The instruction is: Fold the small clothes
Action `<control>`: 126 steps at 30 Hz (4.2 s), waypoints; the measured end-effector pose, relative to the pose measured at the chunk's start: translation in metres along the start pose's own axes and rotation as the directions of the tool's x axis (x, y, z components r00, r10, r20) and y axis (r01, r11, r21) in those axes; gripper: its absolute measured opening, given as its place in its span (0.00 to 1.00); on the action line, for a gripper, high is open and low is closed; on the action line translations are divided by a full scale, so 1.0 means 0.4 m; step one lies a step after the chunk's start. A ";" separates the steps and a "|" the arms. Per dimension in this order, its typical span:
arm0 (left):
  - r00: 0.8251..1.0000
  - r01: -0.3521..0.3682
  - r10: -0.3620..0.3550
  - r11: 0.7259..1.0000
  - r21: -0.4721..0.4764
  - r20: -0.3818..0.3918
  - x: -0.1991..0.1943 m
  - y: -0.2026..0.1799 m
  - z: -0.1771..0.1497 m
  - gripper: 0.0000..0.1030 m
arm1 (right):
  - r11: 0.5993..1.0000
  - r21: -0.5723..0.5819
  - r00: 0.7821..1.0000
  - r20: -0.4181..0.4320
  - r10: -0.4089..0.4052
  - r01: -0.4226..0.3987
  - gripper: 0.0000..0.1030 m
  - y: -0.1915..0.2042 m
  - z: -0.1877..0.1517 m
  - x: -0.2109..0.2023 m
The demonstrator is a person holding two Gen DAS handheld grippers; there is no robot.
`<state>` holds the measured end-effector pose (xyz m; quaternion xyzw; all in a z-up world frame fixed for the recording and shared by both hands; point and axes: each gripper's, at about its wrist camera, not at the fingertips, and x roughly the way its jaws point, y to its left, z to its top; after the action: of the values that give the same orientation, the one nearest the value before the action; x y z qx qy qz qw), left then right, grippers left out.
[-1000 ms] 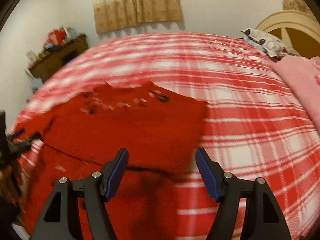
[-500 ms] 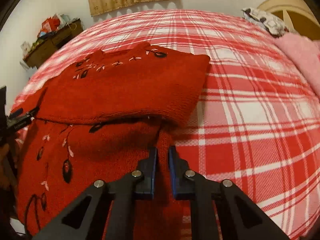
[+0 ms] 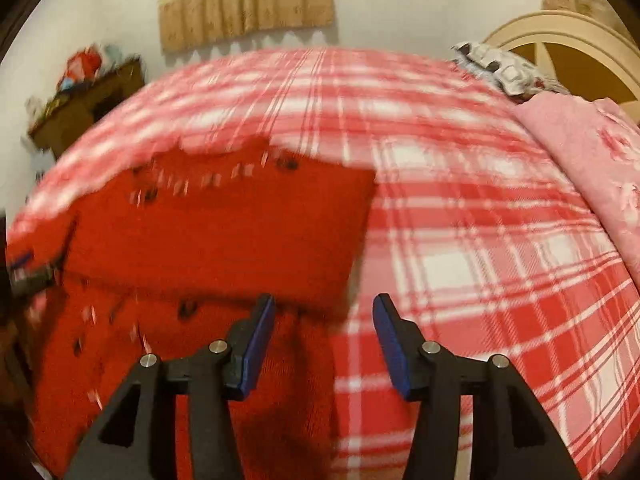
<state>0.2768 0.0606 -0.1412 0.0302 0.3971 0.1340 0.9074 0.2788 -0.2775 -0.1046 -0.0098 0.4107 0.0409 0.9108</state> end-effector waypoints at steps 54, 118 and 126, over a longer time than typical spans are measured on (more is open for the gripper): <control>0.929 -0.367 0.322 0.862 -0.350 -0.181 0.030 0.724 -0.121 1.00 | 0.885 -0.386 0.965 -0.072 0.253 -0.261 0.62 0.602 0.002 0.237; 0.994 0.110 -0.096 0.894 -0.434 0.054 -0.051 0.633 0.098 0.11 | 0.863 -0.378 0.926 0.041 0.376 -0.334 0.75 0.511 -0.070 -0.045; 0.973 0.219 -0.171 0.900 -0.378 0.158 -0.152 0.549 0.170 0.10 | 0.885 -0.334 0.925 0.086 0.370 -0.324 0.76 0.445 -0.062 -0.093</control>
<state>0.2388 0.2591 -0.0161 -0.1841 0.3077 0.1171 0.9261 0.2212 -0.1037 -0.0901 -0.0778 0.3258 0.2689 0.9031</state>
